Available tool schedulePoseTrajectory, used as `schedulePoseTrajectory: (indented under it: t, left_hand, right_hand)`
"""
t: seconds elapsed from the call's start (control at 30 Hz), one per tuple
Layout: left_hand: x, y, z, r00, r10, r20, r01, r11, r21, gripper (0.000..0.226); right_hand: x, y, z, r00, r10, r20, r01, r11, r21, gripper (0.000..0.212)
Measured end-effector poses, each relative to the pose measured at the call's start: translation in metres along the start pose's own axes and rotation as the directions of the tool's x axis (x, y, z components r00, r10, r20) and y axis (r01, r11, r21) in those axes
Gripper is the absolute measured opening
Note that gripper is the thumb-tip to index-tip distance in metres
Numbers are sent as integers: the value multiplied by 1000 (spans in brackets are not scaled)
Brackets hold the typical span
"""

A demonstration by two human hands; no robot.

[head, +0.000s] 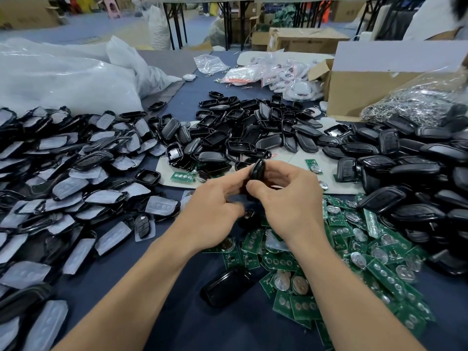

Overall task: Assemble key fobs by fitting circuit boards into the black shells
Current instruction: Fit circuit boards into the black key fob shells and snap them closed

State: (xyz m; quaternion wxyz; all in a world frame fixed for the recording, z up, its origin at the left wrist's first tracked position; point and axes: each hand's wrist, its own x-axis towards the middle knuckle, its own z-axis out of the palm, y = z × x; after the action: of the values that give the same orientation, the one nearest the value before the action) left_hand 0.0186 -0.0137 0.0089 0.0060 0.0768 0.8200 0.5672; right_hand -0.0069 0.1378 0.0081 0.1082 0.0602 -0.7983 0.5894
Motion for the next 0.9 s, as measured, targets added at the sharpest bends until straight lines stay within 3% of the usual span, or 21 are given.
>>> schedulePoseTrajectory:
  t: [0.07, 0.17, 0.3, 0.67, 0.9]
  left_hand:
    - [2, 2, -1, 999, 3, -42, -5, 998, -56, 76]
    - [5, 4, -4, 984, -56, -171, 2, 954, -301, 48]
    - [5, 4, -5, 940, -86, -330, -10, 960, -280, 19]
    - [4, 11, -10, 925, -182, -332, 23, 902, -431, 20]
    - [4, 12, -6, 918, -183, -352, 17, 904, -427, 30]
  right_hand:
    - [-2, -2, 2, 999, -47, -11, 46, 995, -94, 32]
    - [-7, -9, 5, 993, -115, 34, 119, 976, -184, 42]
    - [-10, -12, 6, 968, -228, 102, 247, 929, -277, 51]
    - [-10, -9, 6, 961, -278, -1, 267, 925, -270, 49]
    - [-12, -7, 6, 956, -292, 7, 283, 920, -269, 50]
